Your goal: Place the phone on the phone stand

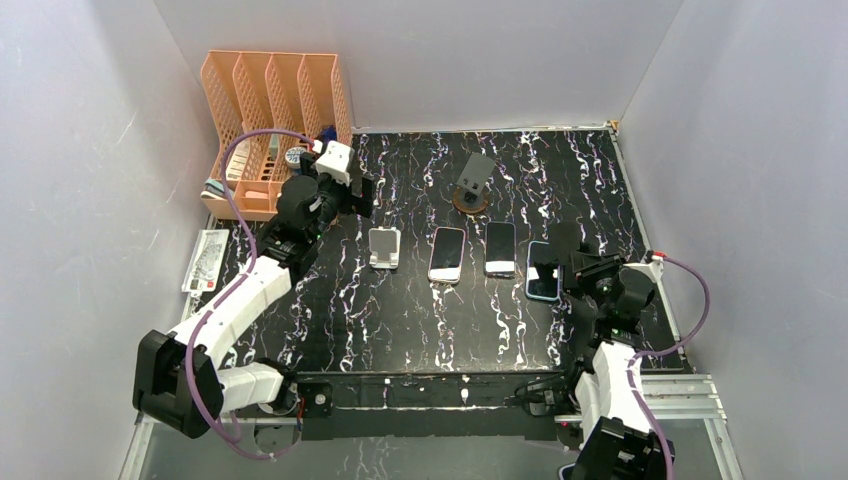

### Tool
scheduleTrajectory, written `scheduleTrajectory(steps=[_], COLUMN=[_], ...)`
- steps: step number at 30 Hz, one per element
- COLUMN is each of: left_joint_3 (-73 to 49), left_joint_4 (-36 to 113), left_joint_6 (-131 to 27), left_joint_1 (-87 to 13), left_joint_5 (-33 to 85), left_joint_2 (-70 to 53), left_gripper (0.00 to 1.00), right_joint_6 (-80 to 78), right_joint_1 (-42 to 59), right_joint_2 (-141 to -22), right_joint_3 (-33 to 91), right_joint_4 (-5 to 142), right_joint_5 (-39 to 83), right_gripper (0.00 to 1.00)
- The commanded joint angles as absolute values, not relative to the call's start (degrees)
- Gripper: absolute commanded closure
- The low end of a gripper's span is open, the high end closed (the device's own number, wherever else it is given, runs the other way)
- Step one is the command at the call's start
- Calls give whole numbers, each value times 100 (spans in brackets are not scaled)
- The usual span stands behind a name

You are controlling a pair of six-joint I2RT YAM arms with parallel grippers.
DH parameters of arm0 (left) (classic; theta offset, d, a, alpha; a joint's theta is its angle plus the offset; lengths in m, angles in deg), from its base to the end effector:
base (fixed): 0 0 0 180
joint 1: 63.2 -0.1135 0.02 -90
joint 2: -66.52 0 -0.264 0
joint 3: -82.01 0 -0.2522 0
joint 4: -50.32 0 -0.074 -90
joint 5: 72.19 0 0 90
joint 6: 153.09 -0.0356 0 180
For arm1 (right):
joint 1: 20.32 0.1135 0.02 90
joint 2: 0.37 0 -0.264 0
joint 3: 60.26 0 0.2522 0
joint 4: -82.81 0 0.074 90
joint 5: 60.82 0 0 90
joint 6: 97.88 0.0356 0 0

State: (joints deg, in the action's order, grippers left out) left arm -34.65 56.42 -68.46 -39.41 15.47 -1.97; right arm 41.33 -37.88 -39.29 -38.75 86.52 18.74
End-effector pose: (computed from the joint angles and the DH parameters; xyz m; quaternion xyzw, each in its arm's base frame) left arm 0.2604 -0.1132 0.3383 0.1624 0.6822 -0.1000 0.7059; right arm 0.1556 -0.0425 0.1781 0.3840 0.6848 0.2366 0.5723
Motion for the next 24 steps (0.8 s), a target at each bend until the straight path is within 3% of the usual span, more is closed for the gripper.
scheduleTrajectory(steps=[1, 12, 24], left_joint_3=[-3527, -3593, -3564], left_joint_4=[5790, 5887, 5849], left_joint_6=[-6889, -6867, -6872], left_joint_1=[-3895, -3851, -3833], left_joint_5=[1450, 1412, 1429], left_joint_2=[-148, -219, -290], left_gripper=[2, 2, 2], right_joint_6=[3918, 3997, 5599], right_joint_1=[-3799, -3799, -3701], right_joint_2=[-3824, -5074, -8661], right_joint_3=[-4019, -3511, -2172], right_joint_4=[9224, 11702, 15594], right_joint_5=[1668, 1206, 426], right_gripper=[99, 99, 99])
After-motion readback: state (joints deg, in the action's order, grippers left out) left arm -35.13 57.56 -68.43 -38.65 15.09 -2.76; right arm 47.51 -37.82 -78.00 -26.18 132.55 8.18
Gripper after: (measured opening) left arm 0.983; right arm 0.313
